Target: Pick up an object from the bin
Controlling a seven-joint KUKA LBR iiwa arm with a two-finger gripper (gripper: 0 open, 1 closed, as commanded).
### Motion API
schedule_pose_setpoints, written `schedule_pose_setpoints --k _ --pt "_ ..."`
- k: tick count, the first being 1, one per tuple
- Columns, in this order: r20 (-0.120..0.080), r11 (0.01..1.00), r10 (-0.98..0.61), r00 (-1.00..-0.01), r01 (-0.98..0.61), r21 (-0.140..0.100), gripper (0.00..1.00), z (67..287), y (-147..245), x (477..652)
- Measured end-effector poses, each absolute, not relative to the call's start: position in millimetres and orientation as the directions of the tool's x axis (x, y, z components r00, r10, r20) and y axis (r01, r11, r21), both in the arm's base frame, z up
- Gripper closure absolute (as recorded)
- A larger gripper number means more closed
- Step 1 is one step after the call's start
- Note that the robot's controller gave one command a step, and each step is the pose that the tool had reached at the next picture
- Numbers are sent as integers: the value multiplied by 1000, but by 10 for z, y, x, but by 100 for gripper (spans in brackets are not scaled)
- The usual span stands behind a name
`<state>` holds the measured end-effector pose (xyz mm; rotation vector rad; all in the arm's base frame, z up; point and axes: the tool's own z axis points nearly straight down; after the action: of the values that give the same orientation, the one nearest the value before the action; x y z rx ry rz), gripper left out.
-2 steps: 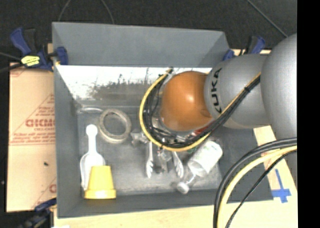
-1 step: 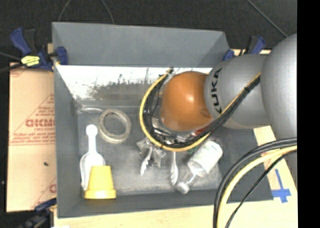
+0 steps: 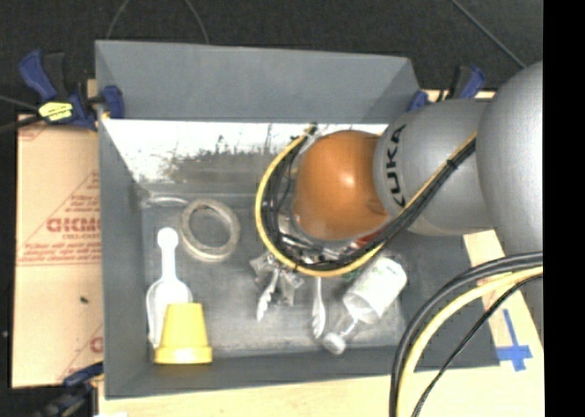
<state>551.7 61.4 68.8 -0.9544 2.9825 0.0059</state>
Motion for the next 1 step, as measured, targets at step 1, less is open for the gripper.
schedule_pose_setpoints --k 1 --pt "-3 816 -578 -816 -578 5 100 953 609 5488"
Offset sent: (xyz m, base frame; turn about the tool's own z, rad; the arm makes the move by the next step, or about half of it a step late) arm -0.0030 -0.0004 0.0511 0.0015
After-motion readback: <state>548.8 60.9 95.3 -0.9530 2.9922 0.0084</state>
